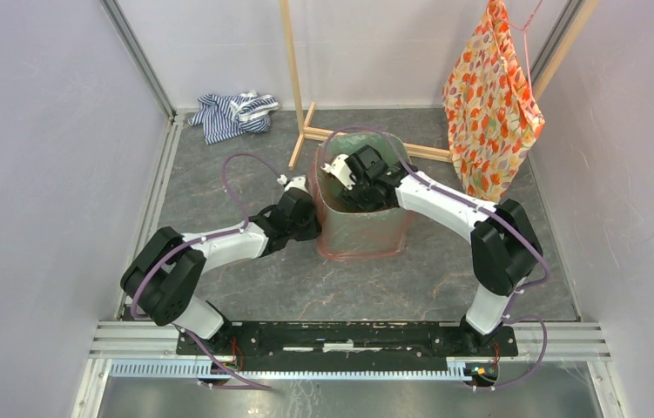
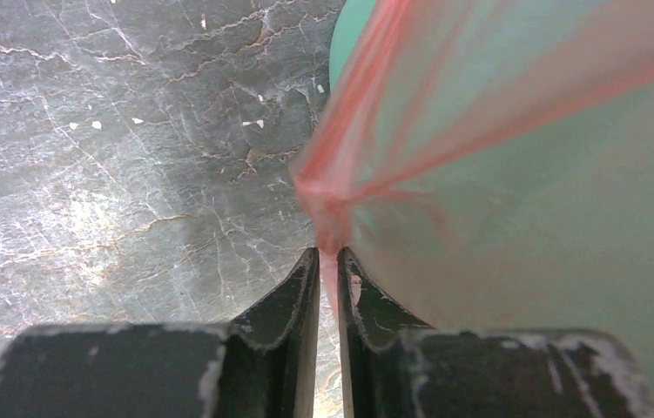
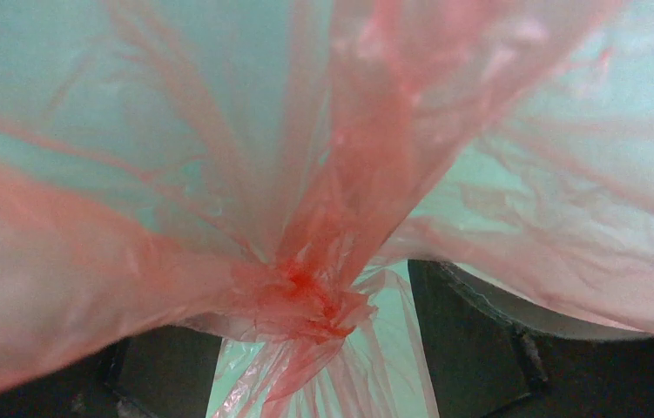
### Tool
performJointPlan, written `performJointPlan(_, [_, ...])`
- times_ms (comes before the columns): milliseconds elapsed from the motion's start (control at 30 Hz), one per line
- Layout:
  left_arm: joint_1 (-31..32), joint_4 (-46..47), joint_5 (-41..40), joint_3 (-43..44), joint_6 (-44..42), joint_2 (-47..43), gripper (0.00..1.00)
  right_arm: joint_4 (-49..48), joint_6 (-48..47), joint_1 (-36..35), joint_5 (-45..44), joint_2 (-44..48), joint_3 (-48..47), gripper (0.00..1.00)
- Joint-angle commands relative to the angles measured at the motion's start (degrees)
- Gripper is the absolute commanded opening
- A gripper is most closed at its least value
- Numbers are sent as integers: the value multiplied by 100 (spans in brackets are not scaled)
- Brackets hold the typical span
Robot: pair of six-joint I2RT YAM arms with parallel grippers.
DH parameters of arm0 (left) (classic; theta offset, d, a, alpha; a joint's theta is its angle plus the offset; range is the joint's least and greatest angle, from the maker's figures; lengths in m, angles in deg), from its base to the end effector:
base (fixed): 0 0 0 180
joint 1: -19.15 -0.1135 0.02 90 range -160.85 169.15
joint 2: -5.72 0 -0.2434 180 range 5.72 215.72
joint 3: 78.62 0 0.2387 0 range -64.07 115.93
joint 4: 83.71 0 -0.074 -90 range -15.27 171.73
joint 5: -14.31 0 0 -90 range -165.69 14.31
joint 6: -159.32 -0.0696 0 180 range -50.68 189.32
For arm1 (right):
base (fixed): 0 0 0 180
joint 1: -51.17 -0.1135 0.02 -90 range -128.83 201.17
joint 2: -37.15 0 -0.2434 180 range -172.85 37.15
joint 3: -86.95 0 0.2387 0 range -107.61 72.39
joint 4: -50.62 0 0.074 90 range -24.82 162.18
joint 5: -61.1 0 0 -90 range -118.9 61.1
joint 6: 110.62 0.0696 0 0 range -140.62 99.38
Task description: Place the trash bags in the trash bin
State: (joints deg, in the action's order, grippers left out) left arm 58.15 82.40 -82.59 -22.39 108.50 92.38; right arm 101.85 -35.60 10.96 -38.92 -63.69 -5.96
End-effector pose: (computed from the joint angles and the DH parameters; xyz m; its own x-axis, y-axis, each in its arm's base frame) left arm 0.2493 -0.1911 0.1356 -0.7734 -0.1808 -0.6076 0.0895 0.9178 -0.3869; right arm 0.2944 0.2330 0.1972 -0.4867 -0.7447 -0.4566 -0.7178 0.6388 -0.2768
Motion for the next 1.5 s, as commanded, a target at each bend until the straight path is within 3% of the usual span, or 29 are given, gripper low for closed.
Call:
performJointPlan(0, [-16, 41, 27, 210, -299, -17, 19, -400, -373, 168, 85, 75, 202, 80])
performJointPlan(467, [-56, 25, -24, 290, -253, 18, 19, -673, 416, 149, 311, -84, 681, 80])
performJointPlan(1033, [-440, -245, 95, 731, -402, 159, 19, -867, 3019, -81, -15, -475, 300, 81])
performJointPlan(1467, [-517, -315, 211, 724, -410, 118, 19, -516, 2169, -82, 63, -263, -78, 84])
